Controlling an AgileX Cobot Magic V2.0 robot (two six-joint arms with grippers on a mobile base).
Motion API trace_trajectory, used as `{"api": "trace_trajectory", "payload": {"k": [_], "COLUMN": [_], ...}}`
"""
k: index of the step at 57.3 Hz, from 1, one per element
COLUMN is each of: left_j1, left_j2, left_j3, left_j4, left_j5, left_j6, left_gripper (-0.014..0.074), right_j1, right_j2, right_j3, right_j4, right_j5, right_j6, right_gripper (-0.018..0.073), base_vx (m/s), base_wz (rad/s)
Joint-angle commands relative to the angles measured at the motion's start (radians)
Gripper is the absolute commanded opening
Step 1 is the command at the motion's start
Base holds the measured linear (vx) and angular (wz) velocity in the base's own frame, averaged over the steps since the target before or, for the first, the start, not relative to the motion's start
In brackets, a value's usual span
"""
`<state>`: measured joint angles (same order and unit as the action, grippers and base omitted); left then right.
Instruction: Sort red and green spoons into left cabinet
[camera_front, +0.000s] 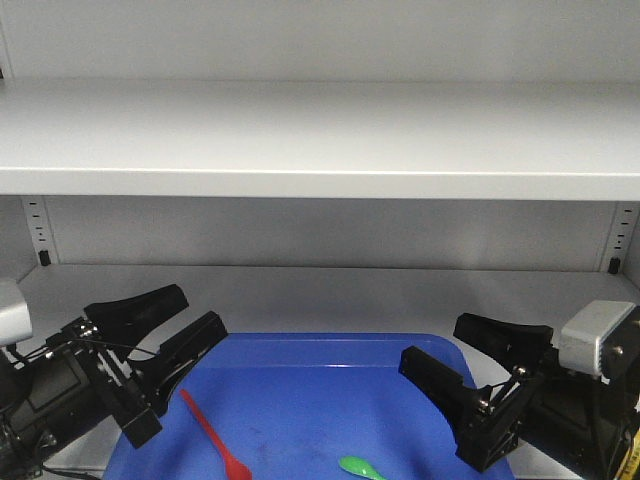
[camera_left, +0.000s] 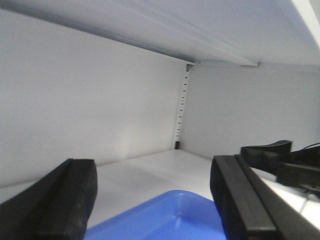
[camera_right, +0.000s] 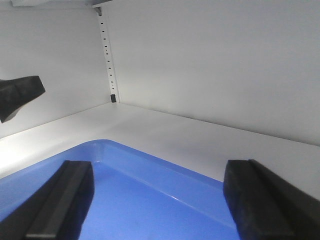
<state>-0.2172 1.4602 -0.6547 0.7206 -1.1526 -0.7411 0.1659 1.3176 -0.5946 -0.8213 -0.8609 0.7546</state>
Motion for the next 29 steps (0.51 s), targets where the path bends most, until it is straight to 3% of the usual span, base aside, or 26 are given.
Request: {"api": "trace_trajectory", "payload": {"k": [1, 29], "left_j1": [-0.004, -0.004], "left_j2": [-0.026, -0.026], "left_j3": [-0.029, -0.029], "left_j4": [-0.024, -0.028], "left_j5": [-0.223, -0.222], "left_j6": [-0.048, -0.048], "left_gripper": [0.0575, 0.0575], "right_j1": [-0.003, -0.003], "right_j2": [-0.021, -0.021], "right_j3": [-0.031, -0.031], "right_j4": [0.042, 0.042], "right_j5": [-0.066, -0.066], "right_j6": [0.001, 0.001], "right_gripper": [0.0572, 0.0571], "base_vx": [0.0, 0.0], "base_wz": [0.0, 0.0]}}
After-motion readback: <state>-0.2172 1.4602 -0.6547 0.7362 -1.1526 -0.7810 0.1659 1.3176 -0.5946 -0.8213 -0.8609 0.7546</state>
